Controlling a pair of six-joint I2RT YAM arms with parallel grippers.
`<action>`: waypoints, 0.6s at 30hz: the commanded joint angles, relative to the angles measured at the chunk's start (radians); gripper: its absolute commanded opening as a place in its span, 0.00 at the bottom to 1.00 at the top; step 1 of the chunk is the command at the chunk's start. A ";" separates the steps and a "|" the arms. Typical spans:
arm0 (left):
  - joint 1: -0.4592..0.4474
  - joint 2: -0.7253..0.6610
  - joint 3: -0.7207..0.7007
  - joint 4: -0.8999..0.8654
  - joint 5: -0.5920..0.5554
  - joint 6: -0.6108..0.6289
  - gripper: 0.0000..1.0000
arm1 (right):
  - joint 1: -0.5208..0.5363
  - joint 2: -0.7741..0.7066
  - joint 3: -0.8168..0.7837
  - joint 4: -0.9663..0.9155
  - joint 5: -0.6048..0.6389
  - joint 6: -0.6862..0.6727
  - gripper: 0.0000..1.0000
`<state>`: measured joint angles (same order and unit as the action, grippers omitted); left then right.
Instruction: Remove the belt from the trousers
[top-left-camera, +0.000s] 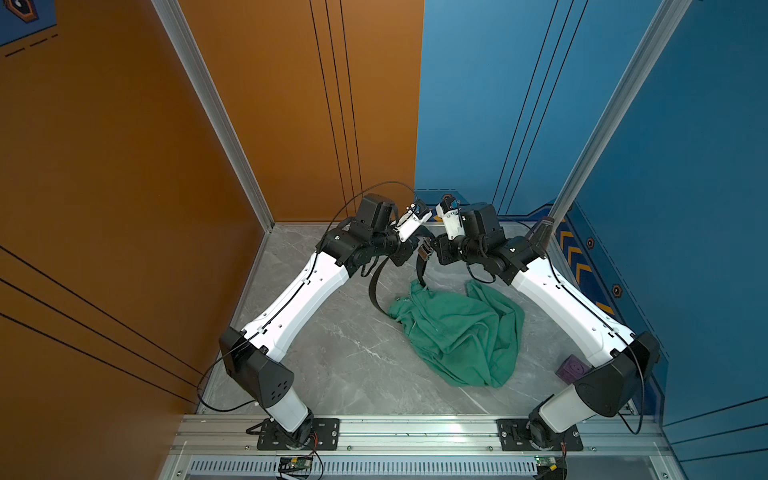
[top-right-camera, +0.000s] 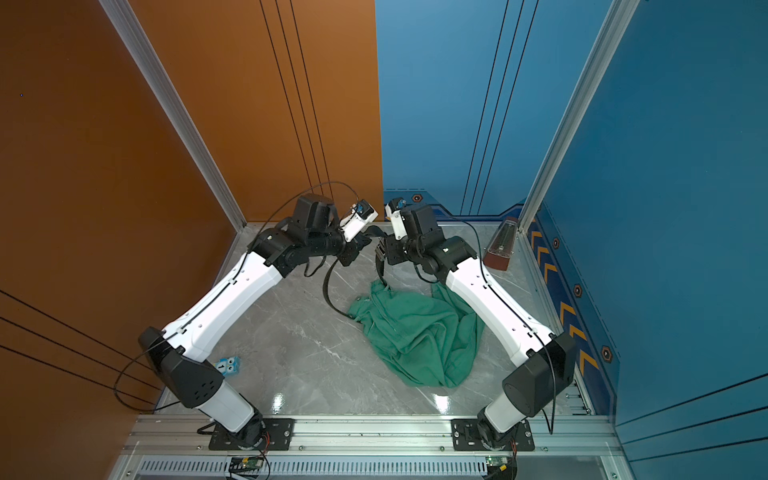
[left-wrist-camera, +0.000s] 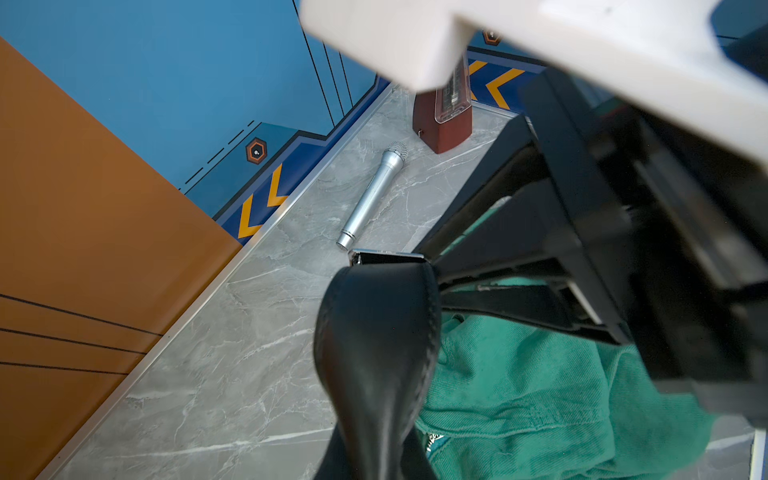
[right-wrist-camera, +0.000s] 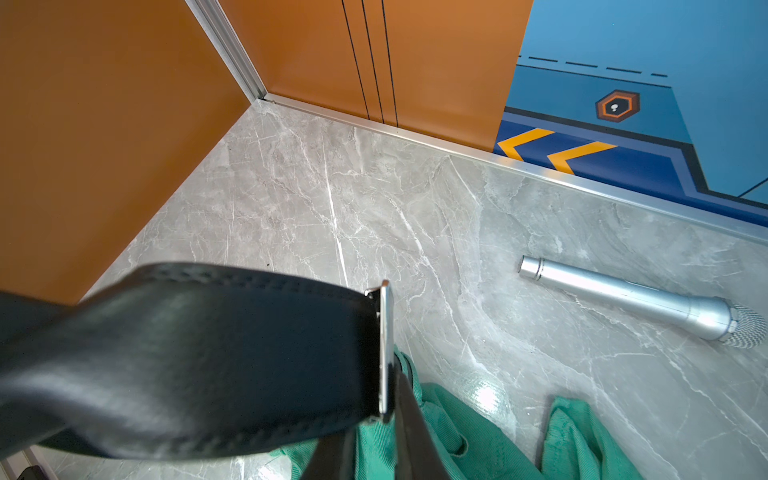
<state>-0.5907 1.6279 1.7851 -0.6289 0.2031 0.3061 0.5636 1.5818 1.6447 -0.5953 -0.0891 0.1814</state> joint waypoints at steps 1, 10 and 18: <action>-0.014 -0.059 0.028 0.101 0.106 -0.012 0.00 | -0.021 0.031 -0.006 -0.109 0.134 0.019 0.13; -0.009 -0.054 0.017 0.100 0.107 -0.015 0.00 | -0.010 0.009 0.024 -0.111 0.143 0.024 0.07; 0.000 -0.036 0.005 0.098 0.050 -0.016 0.00 | 0.022 -0.059 0.060 -0.133 0.132 0.021 0.52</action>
<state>-0.5961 1.6215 1.7840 -0.5869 0.2535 0.3061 0.5743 1.5852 1.6653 -0.6834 -0.0021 0.1921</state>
